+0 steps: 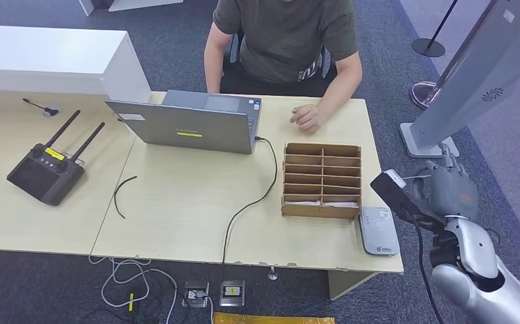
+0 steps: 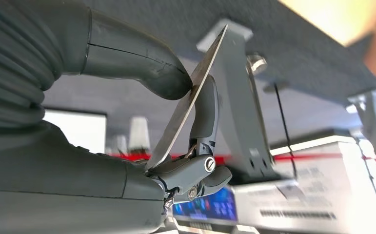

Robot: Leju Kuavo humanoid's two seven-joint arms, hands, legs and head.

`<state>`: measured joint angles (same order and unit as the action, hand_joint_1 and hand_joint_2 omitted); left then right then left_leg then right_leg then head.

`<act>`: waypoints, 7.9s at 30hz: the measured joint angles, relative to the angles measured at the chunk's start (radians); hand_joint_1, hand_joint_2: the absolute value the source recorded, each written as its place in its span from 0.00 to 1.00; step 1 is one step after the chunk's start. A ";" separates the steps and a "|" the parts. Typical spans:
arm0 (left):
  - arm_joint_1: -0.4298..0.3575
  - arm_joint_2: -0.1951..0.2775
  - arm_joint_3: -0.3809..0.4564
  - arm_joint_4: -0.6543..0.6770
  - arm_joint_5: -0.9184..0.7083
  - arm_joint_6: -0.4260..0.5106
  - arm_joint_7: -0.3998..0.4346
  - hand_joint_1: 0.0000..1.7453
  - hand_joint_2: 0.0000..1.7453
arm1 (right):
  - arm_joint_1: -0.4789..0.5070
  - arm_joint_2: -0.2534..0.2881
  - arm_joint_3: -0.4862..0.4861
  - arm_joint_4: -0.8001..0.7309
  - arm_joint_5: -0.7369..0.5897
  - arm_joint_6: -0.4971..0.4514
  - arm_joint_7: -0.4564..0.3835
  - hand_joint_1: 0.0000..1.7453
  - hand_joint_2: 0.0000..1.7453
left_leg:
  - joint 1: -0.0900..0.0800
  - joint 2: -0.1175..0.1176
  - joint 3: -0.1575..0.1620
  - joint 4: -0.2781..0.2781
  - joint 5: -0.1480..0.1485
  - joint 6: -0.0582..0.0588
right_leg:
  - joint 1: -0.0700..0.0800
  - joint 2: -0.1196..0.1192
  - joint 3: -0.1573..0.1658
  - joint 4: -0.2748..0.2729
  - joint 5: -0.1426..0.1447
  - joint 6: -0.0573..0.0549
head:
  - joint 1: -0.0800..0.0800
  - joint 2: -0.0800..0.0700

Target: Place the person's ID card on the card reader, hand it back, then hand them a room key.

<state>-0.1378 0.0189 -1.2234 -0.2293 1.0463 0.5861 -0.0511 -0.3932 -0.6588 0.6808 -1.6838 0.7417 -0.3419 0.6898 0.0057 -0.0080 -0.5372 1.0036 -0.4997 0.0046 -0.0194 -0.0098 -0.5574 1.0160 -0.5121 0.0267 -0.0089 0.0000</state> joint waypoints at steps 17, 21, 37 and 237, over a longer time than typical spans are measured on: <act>-0.045 -0.020 -0.014 -0.005 -0.049 -0.001 0.002 0.00 0.00 | -0.148 0.052 0.028 -0.071 0.048 0.015 -0.122 1.00 1.00 | 0.000 -0.001 -0.001 0.000 0.001 -0.001 | 0.000 -0.001 0.000 0.001 0.000 0.000 | 0.000 0.000; -0.056 -0.022 -0.014 -0.006 -0.061 0.000 0.004 0.00 0.00 | -0.166 0.094 0.053 -0.010 0.038 -0.031 -0.148 1.00 1.00 | 0.001 -0.003 -0.002 0.000 0.002 -0.002 | 0.000 -0.003 0.000 0.001 0.000 0.000 | 0.000 0.000; -0.052 -0.024 -0.014 -0.006 -0.052 0.000 0.034 0.00 0.00 | -0.179 0.172 0.090 0.142 0.035 -0.054 -0.159 0.00 0.75 | 0.001 -0.003 -0.002 0.000 0.002 -0.002 | 0.000 -0.003 0.000 0.002 0.000 0.000 | 0.000 0.000; -0.061 -0.003 0.027 -0.014 -0.156 0.011 0.059 0.00 0.00 | -0.218 0.208 0.226 0.063 0.355 -0.070 -0.050 1.00 1.00 | 0.001 0.000 0.000 0.000 0.002 -0.002 | 0.000 0.001 0.000 0.002 0.001 -0.001 | 0.000 0.000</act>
<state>-0.1983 0.0160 -1.1961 -0.2430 0.8900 0.5973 0.0080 -0.6108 -0.4504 0.9071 -1.6206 1.0967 -0.4120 0.6395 0.0063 -0.0078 -0.5375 1.0035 -0.4977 0.0023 -0.0190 -0.0090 -0.5579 1.0182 -0.5110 0.0256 -0.0089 0.0000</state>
